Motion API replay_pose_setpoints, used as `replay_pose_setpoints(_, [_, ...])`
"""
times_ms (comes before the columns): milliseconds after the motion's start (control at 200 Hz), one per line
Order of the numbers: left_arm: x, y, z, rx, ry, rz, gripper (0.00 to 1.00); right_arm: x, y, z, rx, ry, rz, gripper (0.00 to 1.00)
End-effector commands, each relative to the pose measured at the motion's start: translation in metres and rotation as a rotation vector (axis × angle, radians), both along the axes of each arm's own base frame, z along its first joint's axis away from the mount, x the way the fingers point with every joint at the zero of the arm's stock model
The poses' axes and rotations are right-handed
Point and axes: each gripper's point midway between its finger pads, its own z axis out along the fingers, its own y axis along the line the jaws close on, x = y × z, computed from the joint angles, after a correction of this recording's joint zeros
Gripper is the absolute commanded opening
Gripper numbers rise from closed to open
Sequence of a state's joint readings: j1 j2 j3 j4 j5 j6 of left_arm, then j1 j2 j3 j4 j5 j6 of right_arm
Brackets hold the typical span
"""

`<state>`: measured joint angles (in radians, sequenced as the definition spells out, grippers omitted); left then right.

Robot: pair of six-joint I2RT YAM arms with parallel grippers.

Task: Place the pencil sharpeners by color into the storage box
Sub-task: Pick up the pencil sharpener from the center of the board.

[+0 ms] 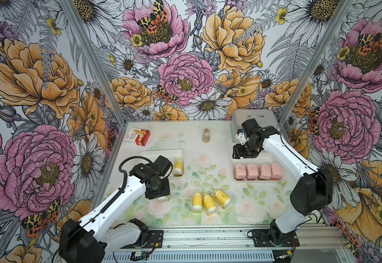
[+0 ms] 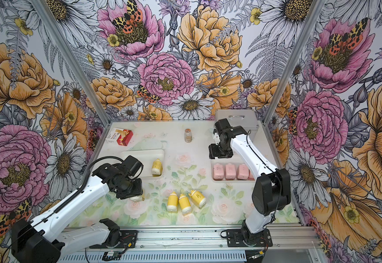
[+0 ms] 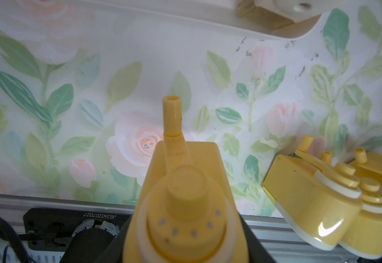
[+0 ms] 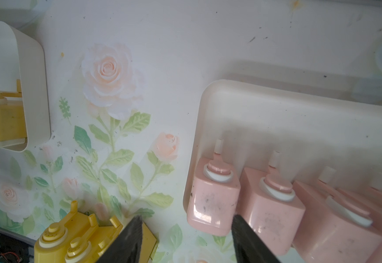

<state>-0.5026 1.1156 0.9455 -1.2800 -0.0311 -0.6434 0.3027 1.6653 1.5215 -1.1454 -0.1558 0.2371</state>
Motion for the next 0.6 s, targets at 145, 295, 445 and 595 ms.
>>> replay_pose_setpoints(145, [0.045, 0.012, 0.025, -0.021, -0.033, -0.008, 0.34, 0.002, 0.008, 0.009, 0.023, -0.037, 0.028, 0.64])
replay_pose_setpoints(295, [0.077, 0.014, 0.032, -0.012, -0.033, -0.024, 0.34, 0.001, 0.008, 0.008, 0.021, -0.037, 0.031, 0.64])
replay_pose_setpoints(445, [0.106, 0.010, 0.034, -0.026, -0.028, -0.049, 0.34, 0.000, 0.010, 0.008, 0.023, -0.035, 0.035, 0.64])
replay_pose_setpoints(595, [0.130, 0.005, 0.024, -0.045, -0.001, -0.079, 0.34, -0.001, 0.010, 0.006, 0.022, -0.032, 0.036, 0.64])
